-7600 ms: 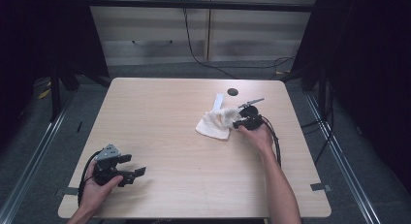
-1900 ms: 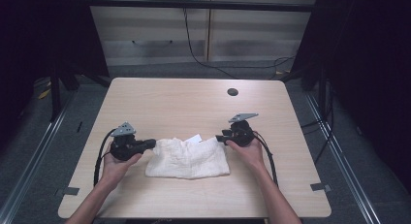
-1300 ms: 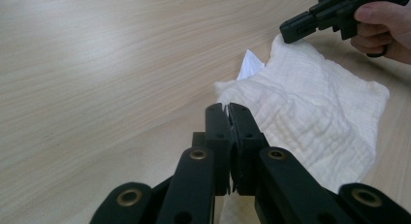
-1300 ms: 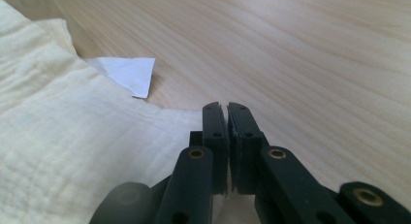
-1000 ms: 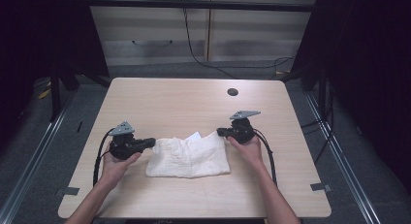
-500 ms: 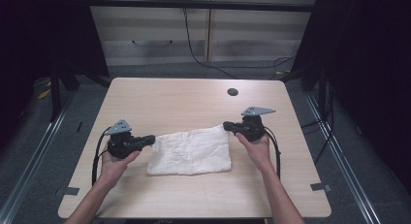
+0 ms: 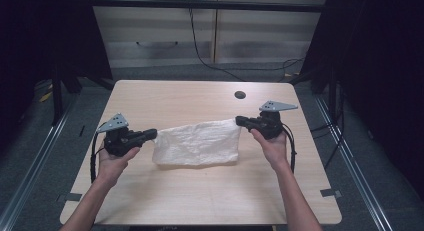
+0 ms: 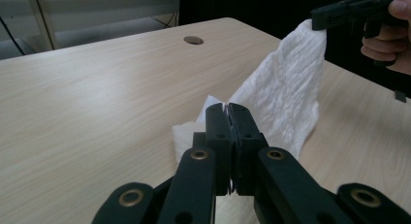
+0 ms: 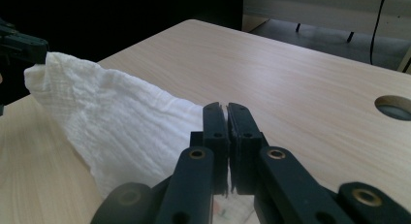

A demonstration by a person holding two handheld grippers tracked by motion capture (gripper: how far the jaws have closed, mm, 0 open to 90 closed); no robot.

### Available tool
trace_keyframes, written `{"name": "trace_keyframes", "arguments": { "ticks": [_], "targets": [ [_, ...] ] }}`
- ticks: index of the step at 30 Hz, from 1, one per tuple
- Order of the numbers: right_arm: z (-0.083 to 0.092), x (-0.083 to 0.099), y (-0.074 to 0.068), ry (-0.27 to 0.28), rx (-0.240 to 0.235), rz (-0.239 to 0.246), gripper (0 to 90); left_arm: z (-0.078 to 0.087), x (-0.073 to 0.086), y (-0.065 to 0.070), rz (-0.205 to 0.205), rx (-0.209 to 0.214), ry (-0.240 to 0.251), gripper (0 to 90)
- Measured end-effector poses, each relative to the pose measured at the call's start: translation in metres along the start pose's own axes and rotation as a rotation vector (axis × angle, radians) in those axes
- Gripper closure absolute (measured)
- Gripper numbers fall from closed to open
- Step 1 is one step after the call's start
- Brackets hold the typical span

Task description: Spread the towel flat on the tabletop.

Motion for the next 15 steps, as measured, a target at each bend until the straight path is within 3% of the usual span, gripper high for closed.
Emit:
{"name": "trace_keyframes", "arguments": {
  "ticks": [4,10,15],
  "targets": [
    [0.006,-0.01,-0.002,0.01,0.005,0.021,87.2,0.001,-0.008,-0.002,0.018,-0.011,0.008,88.0],
    [0.016,-0.023,-0.002,0.019,0.01,0.036,87.3,0.005,-0.025,-0.001,-0.011,-0.031,0.005,88.2],
    [0.021,-0.044,-0.005,0.036,0.021,0.071,87.3,0.008,-0.055,-0.002,-0.038,-0.044,0.035,88.5]
  ]
}}
Point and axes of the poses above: each handheld gripper's, and its own axes: z roughly backward along the jaws, x roughly out of its underside, y roughly to its right, the point moved 1 cm from there along -z, roughly forward along the jaws, and after that the axes turned 1 degree about -x, right-handed, at the moved point
